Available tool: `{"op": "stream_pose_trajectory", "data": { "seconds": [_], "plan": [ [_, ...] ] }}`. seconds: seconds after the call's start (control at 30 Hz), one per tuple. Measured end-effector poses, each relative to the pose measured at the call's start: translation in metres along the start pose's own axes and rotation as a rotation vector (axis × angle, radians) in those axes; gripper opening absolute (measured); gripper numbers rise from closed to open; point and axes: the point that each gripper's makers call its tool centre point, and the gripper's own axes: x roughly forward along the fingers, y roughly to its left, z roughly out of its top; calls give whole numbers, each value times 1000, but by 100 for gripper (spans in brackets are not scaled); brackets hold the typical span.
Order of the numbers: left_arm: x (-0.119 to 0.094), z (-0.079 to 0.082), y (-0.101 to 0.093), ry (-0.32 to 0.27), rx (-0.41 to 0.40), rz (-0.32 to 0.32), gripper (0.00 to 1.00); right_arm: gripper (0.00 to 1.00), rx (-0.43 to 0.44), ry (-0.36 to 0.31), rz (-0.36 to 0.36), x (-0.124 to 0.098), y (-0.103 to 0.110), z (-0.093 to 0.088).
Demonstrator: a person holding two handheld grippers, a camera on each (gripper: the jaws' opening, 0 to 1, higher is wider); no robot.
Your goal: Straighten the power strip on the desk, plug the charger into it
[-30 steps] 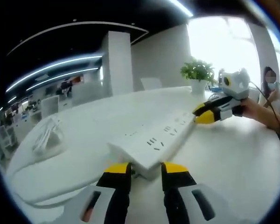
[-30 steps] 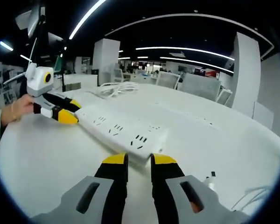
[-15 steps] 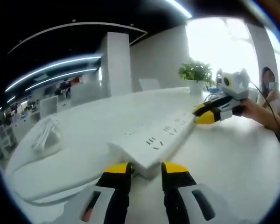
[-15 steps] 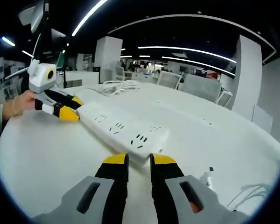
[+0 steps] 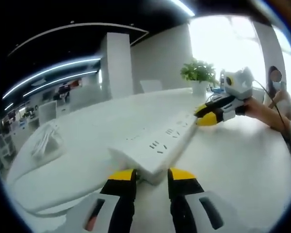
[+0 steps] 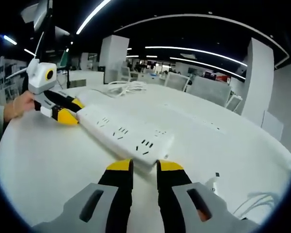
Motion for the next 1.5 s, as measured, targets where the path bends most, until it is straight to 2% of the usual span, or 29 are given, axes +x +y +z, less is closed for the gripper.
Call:
{"op": "stream_pose_trajectory", "data": {
  "seconds": [0.77, 0.93, 1.17, 1.37, 1.5],
  "plan": [
    [-8, -3, -13, 38, 27, -51, 25, 17, -27, 46, 58, -11, 4, -3],
    [-10, -3, -15, 37, 16, -72, 25, 16, -37, 58, 74, -14, 5, -4],
    [-12, -4, -23, 49, 60, -104, 25, 16, -56, 78, 86, -17, 2, -5],
    [-13, -4, -28, 45, 33, -151, 25, 16, -51, 89, 107, -21, 0, -7],
    [-13, -5, -30, 50, 76, -155, 25, 16, -60, 95, 114, -22, -1, -7]
  ]
}}
